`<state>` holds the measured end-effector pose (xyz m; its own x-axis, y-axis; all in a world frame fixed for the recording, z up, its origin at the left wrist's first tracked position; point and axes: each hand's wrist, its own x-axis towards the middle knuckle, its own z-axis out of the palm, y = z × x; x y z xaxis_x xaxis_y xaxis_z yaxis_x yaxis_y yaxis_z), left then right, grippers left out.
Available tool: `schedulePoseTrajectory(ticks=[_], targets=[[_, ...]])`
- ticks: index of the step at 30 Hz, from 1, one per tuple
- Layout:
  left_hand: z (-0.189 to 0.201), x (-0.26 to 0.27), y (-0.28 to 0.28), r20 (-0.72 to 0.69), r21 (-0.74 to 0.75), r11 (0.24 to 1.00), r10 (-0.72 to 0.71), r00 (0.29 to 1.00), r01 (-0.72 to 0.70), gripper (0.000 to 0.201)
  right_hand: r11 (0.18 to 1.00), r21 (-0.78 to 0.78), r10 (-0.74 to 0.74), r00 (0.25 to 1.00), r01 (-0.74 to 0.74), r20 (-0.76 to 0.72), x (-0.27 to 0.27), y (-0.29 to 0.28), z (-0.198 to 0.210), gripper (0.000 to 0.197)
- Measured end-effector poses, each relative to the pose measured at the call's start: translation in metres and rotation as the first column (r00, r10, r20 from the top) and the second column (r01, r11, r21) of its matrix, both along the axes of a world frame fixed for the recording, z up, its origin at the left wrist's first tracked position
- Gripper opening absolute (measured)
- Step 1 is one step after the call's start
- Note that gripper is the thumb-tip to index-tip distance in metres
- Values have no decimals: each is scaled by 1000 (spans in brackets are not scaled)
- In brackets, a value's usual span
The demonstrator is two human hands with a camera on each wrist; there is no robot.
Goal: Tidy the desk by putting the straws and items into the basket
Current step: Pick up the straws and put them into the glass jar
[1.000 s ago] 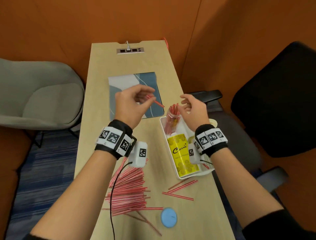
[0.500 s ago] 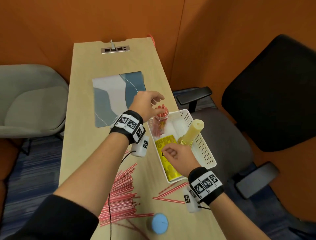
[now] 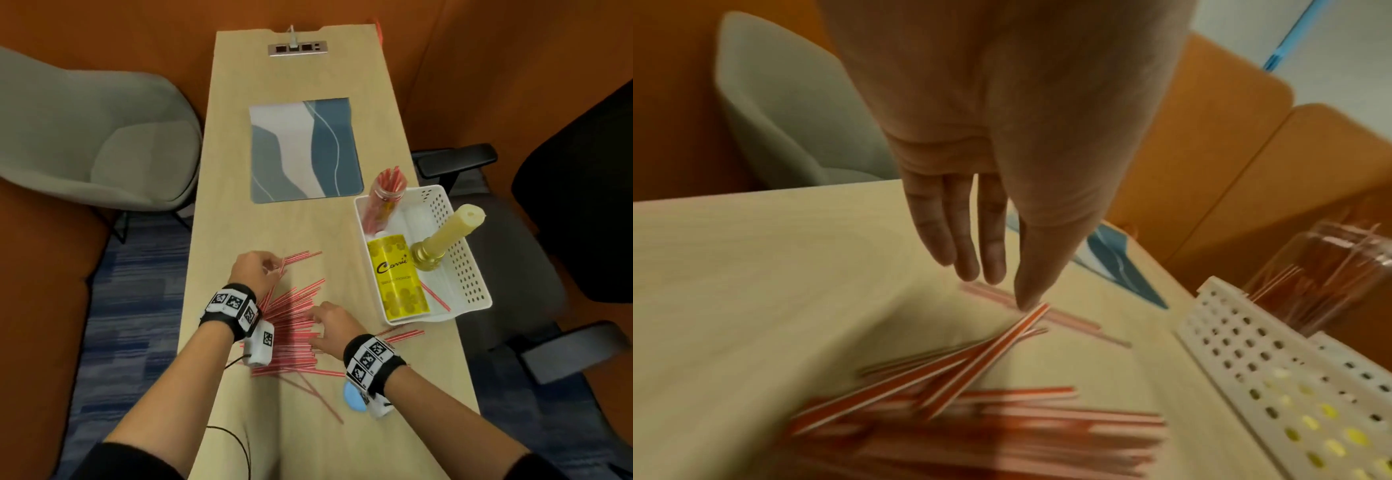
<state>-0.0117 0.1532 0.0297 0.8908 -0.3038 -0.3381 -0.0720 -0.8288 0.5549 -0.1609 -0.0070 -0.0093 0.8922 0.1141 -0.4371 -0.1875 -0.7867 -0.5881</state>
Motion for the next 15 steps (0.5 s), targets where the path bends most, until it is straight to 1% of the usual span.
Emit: schedulePoseTrajectory(ticks=[2,3,5,7,9,11,13,15], targets=[[-14,-13,25,-50,70,995,73,996,-69,17,999,-46,-10,1000,10,-2,-1,13,-10,53],[-20,-19,35,-71,96,991,103,992,-96,20,997,-68,-24,1000,24,9,-1,17,-13,52],[-30,-29,50,-96,128,988,103,990,-91,33,993,-101,-48,998,53,47,1,21,-16,44],[-37,-36,59,-103,126,990,74,992,-61,38,991,-115,-55,994,66,93,1,21,-17,31],[-43,-41,62,-92,108,992,71,993,-60,32,988,-139,-51,989,71,138,0,19,-16,20],[-47,-45,63,-64,93,994,56,996,-49,24,983,-166,-47,982,78,182,-1,18,-15,13],[-49,-48,62,-48,58,997,51,998,-48,17,980,-185,-32,982,67,188,-1,16,-13,14],[-52,-50,63,-43,27,998,62,997,-60,11,981,-190,-9,988,39,155,-1,12,-8,16]])
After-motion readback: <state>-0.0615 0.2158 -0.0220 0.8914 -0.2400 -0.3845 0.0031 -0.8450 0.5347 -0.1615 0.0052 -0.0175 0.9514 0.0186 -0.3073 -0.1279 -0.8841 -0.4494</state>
